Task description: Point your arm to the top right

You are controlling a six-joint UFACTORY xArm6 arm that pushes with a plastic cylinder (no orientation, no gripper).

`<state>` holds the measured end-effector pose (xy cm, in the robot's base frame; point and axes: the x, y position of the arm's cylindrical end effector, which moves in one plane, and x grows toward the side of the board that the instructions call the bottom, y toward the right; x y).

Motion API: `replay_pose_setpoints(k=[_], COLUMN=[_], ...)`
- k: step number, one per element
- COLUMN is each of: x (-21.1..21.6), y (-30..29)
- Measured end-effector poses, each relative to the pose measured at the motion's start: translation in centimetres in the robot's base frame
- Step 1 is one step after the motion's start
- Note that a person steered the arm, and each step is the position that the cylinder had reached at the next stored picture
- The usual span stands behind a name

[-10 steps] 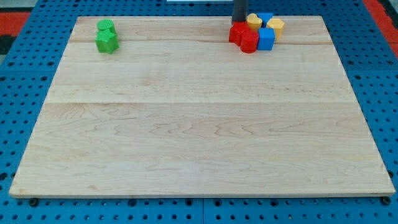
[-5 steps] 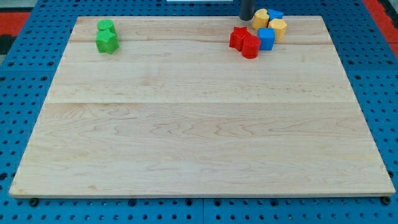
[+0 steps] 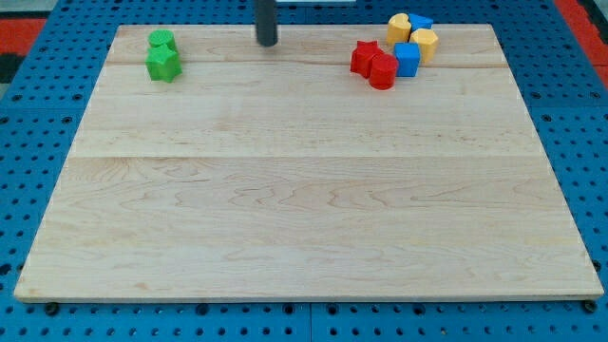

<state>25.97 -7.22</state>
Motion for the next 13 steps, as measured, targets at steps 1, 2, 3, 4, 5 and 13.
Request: replay_pose_setpoints(k=[1, 2, 3, 4, 5, 13], x=[8.6, 18.5, 20.2, 19.2, 14.6, -6.7], y=[0.5, 5.3, 15.2, 27.6, 37.1, 15.7])
